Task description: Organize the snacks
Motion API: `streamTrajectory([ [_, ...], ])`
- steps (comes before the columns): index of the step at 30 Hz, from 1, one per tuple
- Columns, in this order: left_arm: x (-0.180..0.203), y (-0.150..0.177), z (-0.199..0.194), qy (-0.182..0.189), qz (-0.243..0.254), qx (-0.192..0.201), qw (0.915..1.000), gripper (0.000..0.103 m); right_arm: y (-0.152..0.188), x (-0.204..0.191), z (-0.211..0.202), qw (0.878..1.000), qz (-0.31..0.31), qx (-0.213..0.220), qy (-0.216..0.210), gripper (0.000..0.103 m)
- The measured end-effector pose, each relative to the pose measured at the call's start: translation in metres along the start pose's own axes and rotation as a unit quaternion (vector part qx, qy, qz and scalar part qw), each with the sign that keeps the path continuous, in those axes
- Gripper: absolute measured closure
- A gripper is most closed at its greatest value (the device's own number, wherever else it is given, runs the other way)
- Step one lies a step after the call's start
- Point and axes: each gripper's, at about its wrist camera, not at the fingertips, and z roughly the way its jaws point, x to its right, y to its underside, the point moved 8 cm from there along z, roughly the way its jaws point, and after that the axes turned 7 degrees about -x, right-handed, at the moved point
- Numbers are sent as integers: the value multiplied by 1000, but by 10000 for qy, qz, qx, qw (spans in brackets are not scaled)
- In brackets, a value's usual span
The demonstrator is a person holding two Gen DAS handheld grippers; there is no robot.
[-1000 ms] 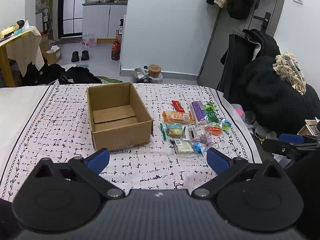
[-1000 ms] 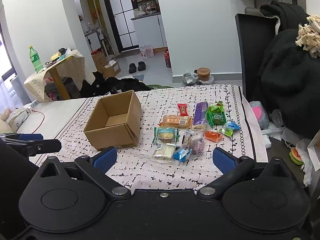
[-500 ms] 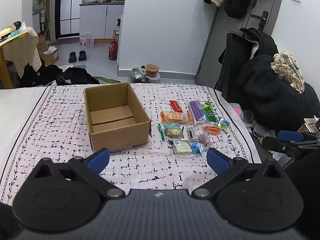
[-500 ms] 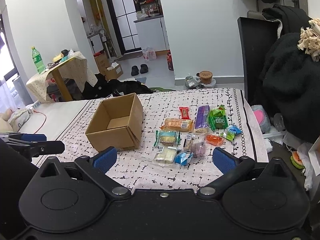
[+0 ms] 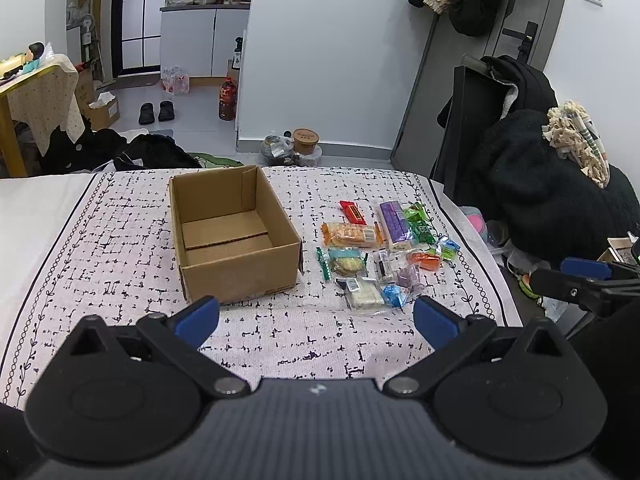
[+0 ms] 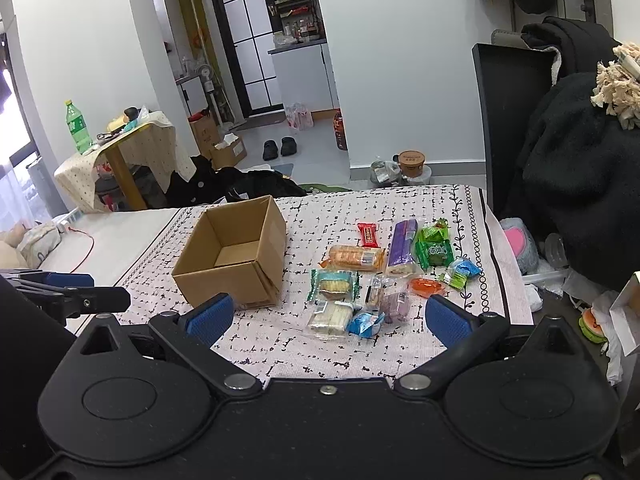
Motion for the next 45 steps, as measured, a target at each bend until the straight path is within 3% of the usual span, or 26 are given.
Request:
streamTrajectory([
  [25,4,0,6,15,15,-45,10000,0,5,13,1,9999,128,-34,84,0],
  [45,23,-17,63,189,140,-334,9992,0,4,56,42,9983,444,-173,349,0],
])
